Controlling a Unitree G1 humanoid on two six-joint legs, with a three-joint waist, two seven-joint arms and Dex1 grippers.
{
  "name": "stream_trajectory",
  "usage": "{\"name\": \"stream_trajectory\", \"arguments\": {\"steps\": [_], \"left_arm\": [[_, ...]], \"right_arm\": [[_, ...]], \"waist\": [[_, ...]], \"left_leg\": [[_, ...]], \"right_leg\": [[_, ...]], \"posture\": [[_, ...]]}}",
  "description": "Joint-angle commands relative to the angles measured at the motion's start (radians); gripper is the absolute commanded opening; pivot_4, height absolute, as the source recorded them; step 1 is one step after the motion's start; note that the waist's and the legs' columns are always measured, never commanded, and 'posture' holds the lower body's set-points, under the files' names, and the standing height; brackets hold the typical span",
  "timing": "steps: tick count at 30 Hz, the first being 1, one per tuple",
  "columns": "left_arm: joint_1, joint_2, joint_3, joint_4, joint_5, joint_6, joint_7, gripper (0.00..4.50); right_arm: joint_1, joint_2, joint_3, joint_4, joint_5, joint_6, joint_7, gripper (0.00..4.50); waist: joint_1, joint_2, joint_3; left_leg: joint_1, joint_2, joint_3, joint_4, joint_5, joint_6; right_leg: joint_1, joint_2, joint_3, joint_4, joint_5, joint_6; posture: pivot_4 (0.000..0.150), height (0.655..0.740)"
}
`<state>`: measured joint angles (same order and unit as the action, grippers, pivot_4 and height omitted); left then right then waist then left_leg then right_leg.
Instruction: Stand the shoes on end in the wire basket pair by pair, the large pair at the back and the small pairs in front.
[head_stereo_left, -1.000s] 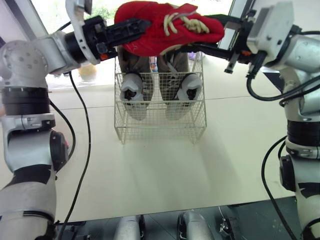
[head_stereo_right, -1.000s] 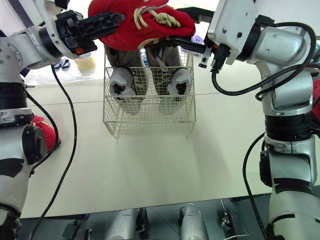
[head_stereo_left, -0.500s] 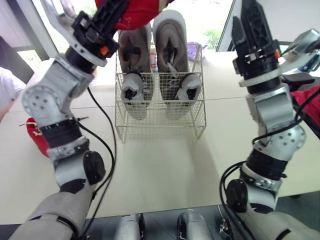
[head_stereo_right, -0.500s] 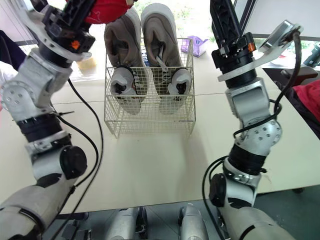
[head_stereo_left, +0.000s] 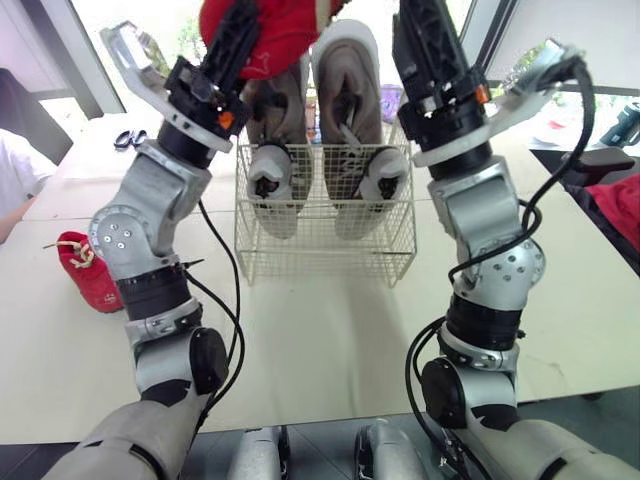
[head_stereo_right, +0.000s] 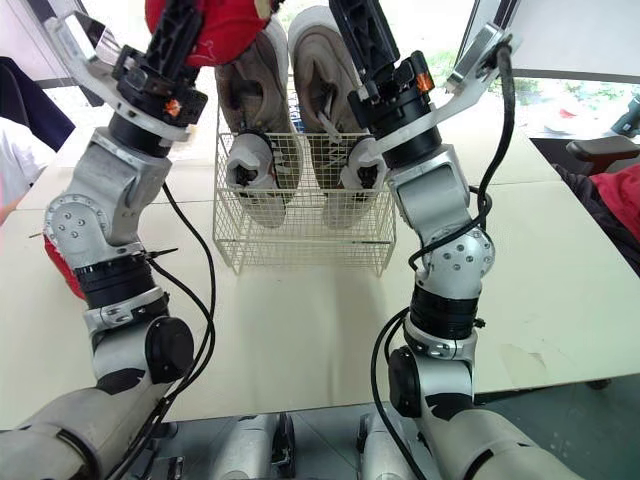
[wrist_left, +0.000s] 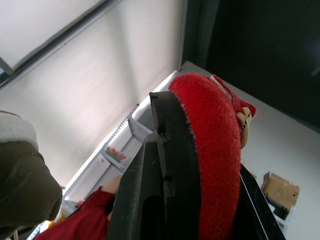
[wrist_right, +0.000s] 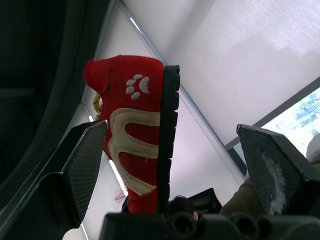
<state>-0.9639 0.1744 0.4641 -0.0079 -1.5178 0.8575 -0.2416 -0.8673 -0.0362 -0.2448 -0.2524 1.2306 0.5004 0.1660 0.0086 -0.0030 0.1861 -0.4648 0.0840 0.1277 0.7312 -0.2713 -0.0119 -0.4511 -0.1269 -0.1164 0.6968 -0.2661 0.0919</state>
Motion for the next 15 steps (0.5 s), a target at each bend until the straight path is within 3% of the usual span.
{"name": "stream_trajectory", "arguments": {"steps": [1, 13, 15], "left_arm": [[0.011, -0.007, -0.03, -0.041, -0.023, -0.021, -0.014, 0.67], [0.073, -0.006, -0.123, -0.056, 0.046, -0.035, -0.049, 0.67], [0.073, -0.007, -0.122, -0.056, 0.05, -0.039, -0.051, 0.67]], "right_arm": [[-0.03, -0.005, 0.006, -0.02, 0.007, -0.016, 0.026, 4.45], [-0.036, -0.009, 0.021, -0.031, 0.029, -0.007, 0.035, 4.45], [-0.035, -0.013, 0.024, -0.029, 0.022, -0.007, 0.035, 3.93]], "waist": [[-0.001, 0.0, 0.0], [-0.003, 0.0, 0.0], [-0.002, 0.0, 0.0]], "left_leg": [[0.0, 0.0, 0.0, 0.0, 0.0, 0.0], [0.0, 0.0, 0.0, 0.0, 0.0, 0.0], [0.0, 0.0, 0.0, 0.0, 0.0, 0.0]], "right_leg": [[0.0, 0.0, 0.0, 0.0, 0.0, 0.0], [-0.001, 0.0, 0.0, 0.0, 0.0, 0.0], [-0.001, 0.0, 0.0, 0.0, 0.0, 0.0]], "posture": [[0.15, 0.6797], [0.15, 0.6797], [0.15, 0.6797]]}}
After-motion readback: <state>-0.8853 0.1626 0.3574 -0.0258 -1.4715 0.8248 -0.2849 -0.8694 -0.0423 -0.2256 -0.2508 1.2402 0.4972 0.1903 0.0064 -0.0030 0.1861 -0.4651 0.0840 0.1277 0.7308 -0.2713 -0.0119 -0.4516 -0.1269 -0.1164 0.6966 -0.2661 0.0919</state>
